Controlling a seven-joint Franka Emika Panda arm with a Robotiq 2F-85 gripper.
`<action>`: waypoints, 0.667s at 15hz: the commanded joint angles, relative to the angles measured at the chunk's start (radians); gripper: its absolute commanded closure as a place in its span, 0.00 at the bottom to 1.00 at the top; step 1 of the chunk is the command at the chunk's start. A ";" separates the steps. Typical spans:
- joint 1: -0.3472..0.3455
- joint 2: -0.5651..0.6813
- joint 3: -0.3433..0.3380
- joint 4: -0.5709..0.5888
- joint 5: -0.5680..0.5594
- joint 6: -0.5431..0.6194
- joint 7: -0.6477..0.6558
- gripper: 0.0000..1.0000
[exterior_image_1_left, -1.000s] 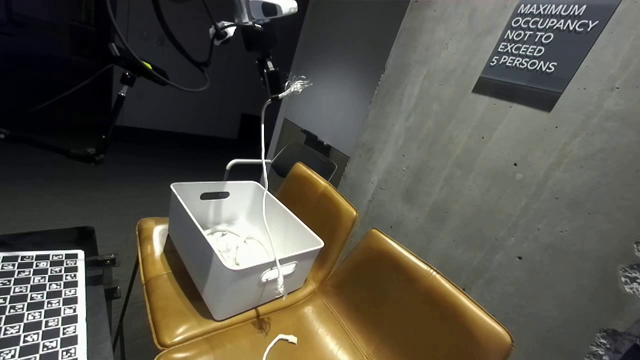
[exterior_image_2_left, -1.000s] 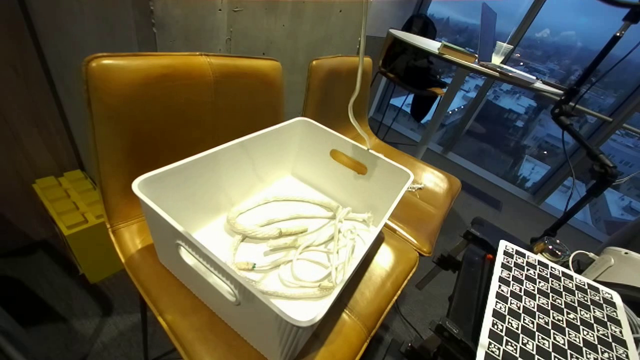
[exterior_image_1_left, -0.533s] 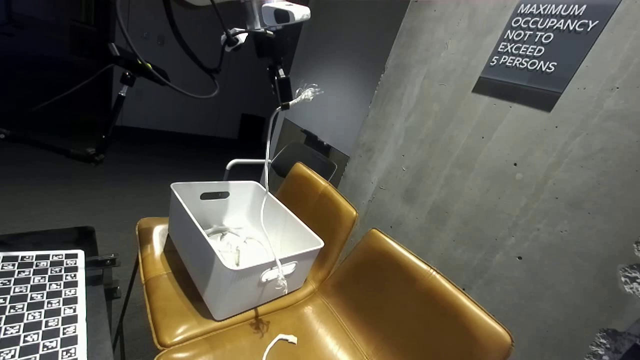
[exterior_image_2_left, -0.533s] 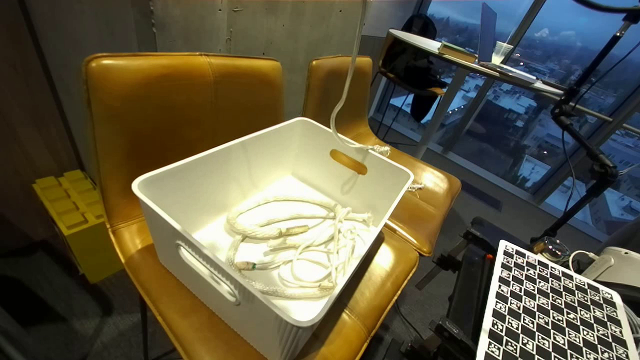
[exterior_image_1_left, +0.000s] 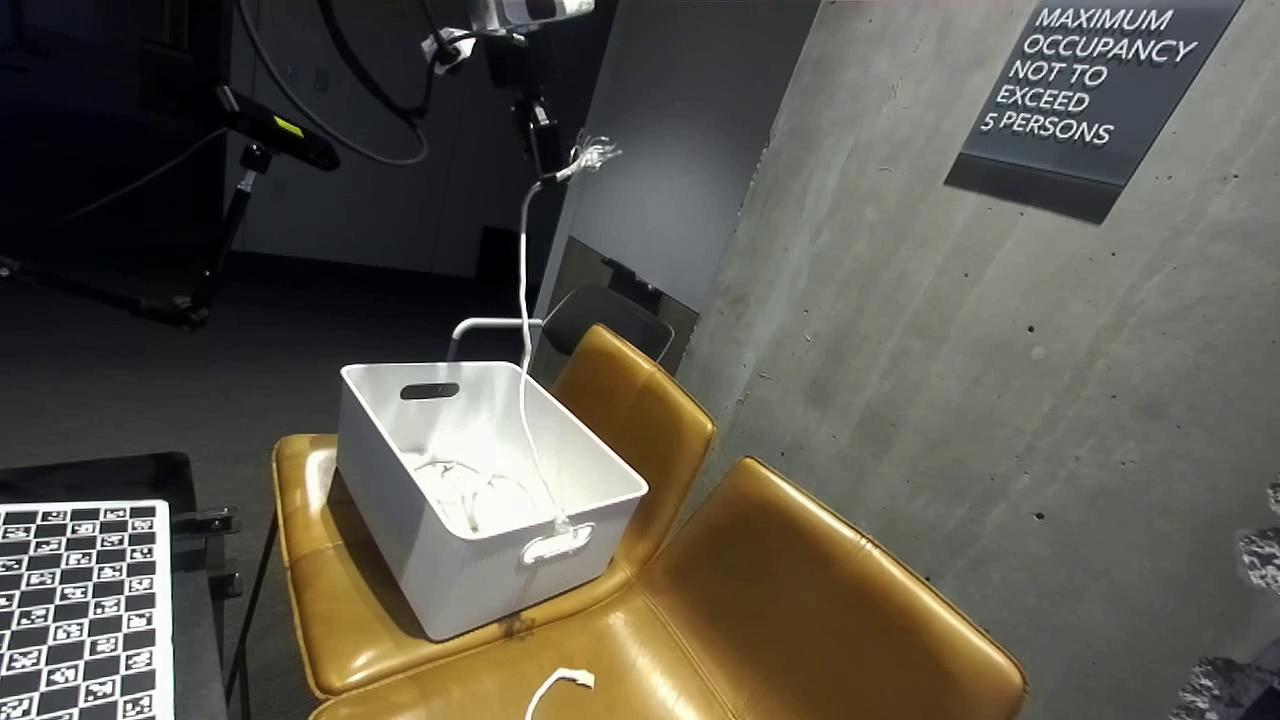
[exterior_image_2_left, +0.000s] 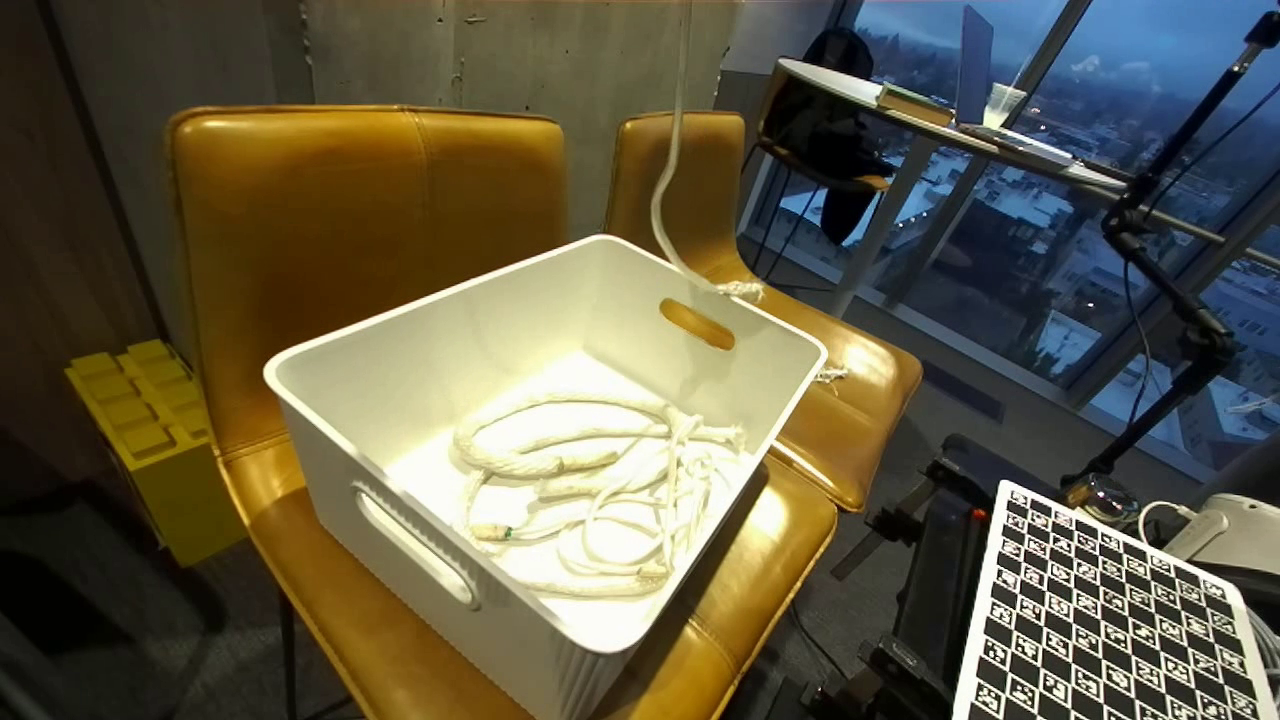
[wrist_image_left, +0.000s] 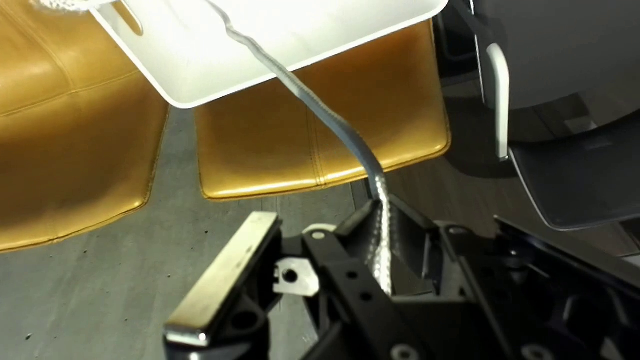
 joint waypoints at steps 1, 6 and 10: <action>0.011 0.041 0.021 -0.043 -0.020 0.014 0.033 0.97; 0.004 0.097 -0.011 -0.135 -0.031 0.050 0.020 0.64; -0.021 0.064 -0.045 -0.291 -0.026 0.130 -0.031 0.36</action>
